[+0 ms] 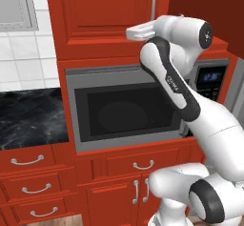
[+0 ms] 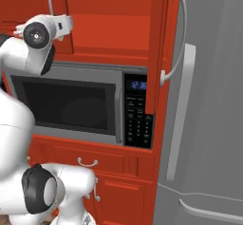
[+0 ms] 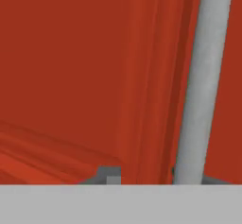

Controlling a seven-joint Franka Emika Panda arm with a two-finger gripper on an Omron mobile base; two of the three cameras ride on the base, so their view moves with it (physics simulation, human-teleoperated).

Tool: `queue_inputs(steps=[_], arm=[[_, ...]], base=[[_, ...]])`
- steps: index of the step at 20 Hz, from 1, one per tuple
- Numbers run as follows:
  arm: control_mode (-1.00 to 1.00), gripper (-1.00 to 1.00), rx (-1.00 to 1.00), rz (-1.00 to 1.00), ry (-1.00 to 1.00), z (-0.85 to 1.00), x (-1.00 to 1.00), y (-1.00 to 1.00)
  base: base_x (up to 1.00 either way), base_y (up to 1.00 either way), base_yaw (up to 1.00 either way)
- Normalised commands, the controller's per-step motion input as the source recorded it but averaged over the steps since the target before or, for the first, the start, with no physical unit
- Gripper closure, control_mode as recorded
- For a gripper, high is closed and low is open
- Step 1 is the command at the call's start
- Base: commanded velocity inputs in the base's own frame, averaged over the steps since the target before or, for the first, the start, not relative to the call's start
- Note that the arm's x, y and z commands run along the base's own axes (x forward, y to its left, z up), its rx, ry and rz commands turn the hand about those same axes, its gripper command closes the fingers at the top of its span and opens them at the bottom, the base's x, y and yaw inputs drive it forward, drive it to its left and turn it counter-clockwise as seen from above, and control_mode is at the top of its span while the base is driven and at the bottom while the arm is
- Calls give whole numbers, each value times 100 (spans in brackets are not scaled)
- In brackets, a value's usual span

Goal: Open the cabinet. Pick the bowls from the counter and place them in the cabinet. Then close the cabinet.

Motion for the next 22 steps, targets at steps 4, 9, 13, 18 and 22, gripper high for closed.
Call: queue_inputs(steps=[4, 9, 13, 18, 22], arm=[[-100, 100, -15, 24, 11, -4, -55, 100], [-100, 100, -15, 5, 4, -10, -83, 100], [-100, 100, -2, -11, -3, -8, -100, 100], [-100, 100, 0, -20, -7, -8, -100, 100], [-100, 100, 0, -20, -5, -8, -100, 100]], base=[[0, 0, 0], [0, 0, 0], [0, 0, 0], [0, 0, 0], [0, 0, 0]])
